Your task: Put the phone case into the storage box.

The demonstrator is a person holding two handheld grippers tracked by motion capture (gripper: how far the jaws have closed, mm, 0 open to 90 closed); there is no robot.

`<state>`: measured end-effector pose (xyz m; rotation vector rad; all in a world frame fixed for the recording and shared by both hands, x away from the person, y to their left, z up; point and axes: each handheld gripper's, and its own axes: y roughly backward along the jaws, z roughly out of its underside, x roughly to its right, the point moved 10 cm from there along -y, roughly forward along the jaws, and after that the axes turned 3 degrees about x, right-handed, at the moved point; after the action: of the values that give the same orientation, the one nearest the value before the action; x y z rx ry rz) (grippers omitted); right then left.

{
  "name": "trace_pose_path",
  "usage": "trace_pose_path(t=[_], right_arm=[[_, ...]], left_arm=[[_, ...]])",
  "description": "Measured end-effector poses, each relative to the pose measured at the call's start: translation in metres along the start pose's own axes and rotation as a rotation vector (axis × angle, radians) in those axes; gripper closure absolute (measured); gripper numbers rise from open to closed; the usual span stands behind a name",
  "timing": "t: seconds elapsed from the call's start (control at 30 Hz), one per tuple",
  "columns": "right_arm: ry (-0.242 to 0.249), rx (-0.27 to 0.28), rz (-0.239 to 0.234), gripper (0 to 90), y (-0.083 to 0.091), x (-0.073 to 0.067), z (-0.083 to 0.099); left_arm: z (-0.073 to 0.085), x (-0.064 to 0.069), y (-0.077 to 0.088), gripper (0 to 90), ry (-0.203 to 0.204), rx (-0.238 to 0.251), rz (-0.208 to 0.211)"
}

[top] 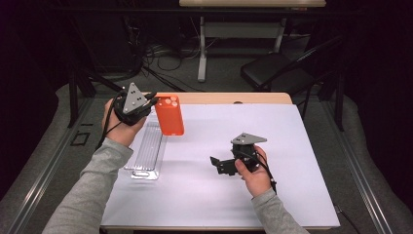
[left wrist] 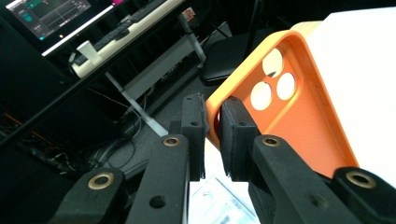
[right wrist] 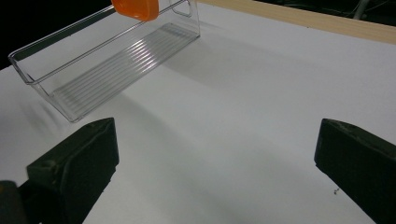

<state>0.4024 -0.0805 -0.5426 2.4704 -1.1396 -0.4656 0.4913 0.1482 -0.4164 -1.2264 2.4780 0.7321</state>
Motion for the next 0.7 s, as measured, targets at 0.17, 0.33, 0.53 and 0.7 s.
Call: trace_pose_path(t=[0.17,0.33,0.53,0.7], right_arm=[[0.003,-0.004,0.002,0.0,0.0,0.001,0.001],[0.004,-0.002,0.006,0.0,0.0,0.002,0.001],[0.004,-0.005,0.009,0.0,-0.001,0.002,0.002],[0.007,-0.01,0.01,0.0,-0.002,0.002,0.003]], left_arm=[[0.004,-0.008,-0.004,81.6,-0.023,-0.013,-0.02],[0.012,-0.016,-0.007,81.6,-0.029,-0.021,-0.04],[0.02,-0.025,-0.009,81.6,-0.033,-0.026,-0.062],[0.024,-0.031,-0.01,81.5,-0.054,-0.024,-0.076]])
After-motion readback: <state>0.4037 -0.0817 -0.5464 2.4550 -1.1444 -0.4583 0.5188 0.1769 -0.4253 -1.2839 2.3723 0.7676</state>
